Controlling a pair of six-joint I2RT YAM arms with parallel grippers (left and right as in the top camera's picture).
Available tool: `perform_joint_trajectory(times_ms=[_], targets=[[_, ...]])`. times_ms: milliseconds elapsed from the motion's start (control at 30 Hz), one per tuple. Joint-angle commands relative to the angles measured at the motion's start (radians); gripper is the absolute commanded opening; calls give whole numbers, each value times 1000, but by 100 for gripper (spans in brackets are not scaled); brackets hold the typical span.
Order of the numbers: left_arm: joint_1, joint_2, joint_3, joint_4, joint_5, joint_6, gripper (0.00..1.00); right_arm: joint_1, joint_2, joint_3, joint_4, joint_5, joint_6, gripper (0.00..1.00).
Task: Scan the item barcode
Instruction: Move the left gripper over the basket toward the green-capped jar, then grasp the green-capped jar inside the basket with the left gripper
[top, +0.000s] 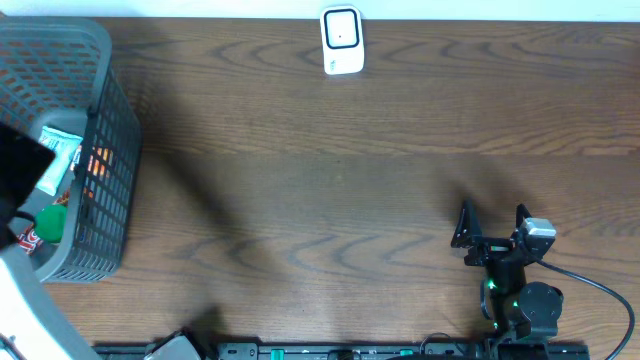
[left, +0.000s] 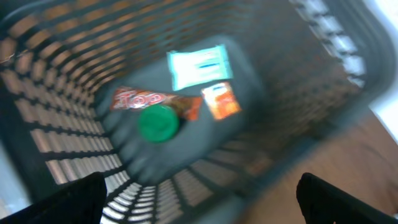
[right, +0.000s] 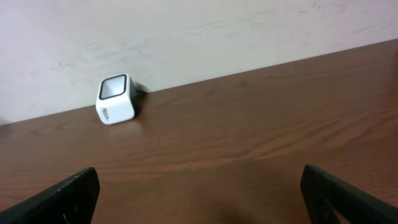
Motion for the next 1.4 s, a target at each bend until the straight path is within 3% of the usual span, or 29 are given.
perform_joint_trajectory(times_ms=[0, 267, 600, 1367], targets=[[77, 52, 11, -18, -24, -30, 98, 20, -5, -1, -4, 9, 8, 99], [168, 135, -69, -8, -92, -25, 98, 20, -5, -1, -4, 9, 8, 99], [183, 208, -298, 209, -91, 16, 98, 20, -5, -1, -4, 9, 8, 99], [183, 594, -309, 260, -21, 16, 98, 20, -5, -1, -4, 9, 8, 99]])
